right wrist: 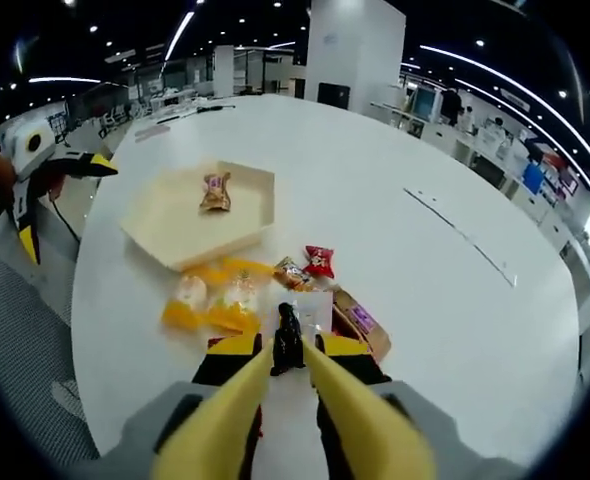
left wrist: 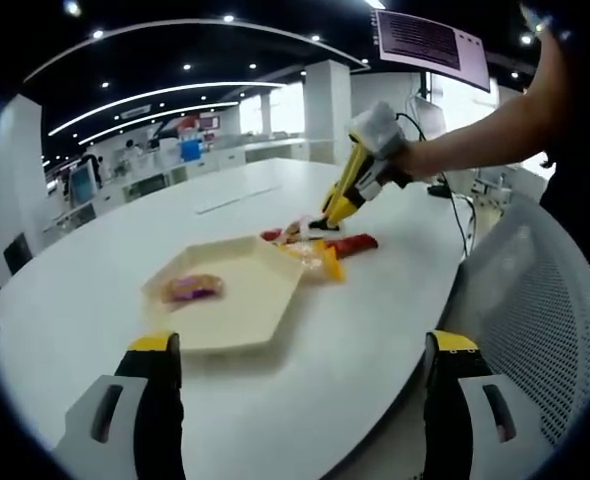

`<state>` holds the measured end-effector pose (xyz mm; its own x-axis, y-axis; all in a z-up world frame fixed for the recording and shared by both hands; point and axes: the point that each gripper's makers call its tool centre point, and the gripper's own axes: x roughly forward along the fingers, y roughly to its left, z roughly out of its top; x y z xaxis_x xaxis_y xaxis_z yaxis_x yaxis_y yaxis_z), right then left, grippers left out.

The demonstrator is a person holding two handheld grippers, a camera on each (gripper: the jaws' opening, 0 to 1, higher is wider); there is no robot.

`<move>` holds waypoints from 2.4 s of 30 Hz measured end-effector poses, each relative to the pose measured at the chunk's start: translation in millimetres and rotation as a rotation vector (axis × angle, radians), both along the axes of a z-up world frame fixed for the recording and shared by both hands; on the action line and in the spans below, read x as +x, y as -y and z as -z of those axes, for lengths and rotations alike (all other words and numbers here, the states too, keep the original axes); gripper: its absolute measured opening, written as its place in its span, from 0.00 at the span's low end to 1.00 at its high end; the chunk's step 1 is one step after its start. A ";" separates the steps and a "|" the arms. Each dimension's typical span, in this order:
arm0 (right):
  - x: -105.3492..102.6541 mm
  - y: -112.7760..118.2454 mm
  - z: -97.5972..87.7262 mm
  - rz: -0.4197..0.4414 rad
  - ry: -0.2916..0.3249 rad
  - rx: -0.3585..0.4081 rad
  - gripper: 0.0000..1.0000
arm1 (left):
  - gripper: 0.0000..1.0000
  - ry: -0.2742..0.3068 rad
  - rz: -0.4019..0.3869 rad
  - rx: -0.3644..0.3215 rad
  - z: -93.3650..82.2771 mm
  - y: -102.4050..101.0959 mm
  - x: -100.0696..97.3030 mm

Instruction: Place the target food into the container with the food tongs after gripping and lifting it, then release it inside without dropping or visibly crushing the food.

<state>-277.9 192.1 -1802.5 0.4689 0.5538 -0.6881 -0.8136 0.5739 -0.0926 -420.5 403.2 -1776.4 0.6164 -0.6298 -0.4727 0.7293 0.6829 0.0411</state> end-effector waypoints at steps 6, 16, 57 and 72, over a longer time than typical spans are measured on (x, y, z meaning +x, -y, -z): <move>2.4 0.2 -10.6 -0.005 0.010 0.004 0.20 | 1.00 0.006 -0.007 -0.016 -2.3 -0.3 1.0; 1.6 -2.8 -15.8 -0.017 0.007 0.009 0.20 | 1.00 0.010 -0.004 -0.044 -6.5 2.2 1.0; -7.8 -160.6 -71.4 -0.242 0.014 0.098 0.20 | 1.00 0.025 -0.007 -0.041 -8.8 1.9 1.8; -15.9 -211.1 -68.8 -0.310 -0.002 0.098 0.20 | 1.00 0.025 -0.014 -0.036 -8.1 1.1 2.4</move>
<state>-293.8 403.3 -1733.8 0.2657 0.7340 -0.6250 -0.9514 0.3045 -0.0469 -418.1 402.1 -1768.3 0.6366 -0.6374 -0.4341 0.7188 0.6944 0.0343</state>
